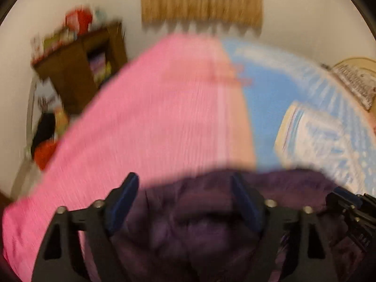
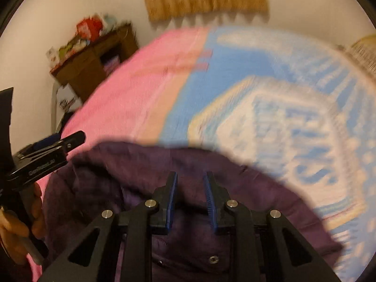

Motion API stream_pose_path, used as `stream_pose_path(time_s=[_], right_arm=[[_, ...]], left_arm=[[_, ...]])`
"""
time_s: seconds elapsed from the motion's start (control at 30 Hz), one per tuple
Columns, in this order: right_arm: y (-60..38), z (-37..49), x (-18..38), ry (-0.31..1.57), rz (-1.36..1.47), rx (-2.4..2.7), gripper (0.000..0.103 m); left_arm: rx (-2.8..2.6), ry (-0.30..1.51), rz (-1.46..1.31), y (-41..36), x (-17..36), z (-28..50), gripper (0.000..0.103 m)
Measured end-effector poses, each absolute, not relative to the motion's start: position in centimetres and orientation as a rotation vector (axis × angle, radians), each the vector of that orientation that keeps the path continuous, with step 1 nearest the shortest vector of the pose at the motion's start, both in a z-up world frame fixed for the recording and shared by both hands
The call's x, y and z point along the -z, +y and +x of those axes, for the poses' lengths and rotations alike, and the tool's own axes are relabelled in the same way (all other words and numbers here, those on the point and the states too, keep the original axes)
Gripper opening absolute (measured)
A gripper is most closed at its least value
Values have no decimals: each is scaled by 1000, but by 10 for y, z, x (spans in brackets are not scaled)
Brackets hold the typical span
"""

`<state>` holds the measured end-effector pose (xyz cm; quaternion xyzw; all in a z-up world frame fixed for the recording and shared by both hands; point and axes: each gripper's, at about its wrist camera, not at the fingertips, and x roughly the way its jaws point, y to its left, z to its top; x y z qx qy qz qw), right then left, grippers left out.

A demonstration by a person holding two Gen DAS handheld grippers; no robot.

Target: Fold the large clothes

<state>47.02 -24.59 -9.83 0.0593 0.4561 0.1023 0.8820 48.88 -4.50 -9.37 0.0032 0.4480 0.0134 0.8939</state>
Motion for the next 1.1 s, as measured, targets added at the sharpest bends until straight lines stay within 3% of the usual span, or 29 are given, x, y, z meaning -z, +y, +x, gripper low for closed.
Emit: stream_pose_path(time_s=[0.1,0.2,0.37,0.5,0.63,0.9,1.03,1.07,1.1], right_arm=[[-249,468,137,982,100,-238,24],[-261,464,143,926,167,-259,24],[-237,460,138,899,20,-185,24],[-256,443,121,871,4,-87,24],[-287,449,141,922,181,-148,24],[-269,450,140,863,55,-98,25],[-292,422,108,799,186,-156,26],[-302,399,91,715,229,-172,29],[-311,380,79,657,253,-187,44]], left_arm=[[-24,974,-50,-37,134,469,84],[-40,934,-78,-35,135,460,87],[-159,914,30,-51,141,467,103],[-156,917,19,-56,142,470,103],[-169,912,40,-55,142,469,103],[-131,918,-28,-43,141,465,103],[-25,947,-119,-21,120,453,99],[-8,930,-128,-16,113,444,99],[-13,889,-112,-11,100,427,99]])
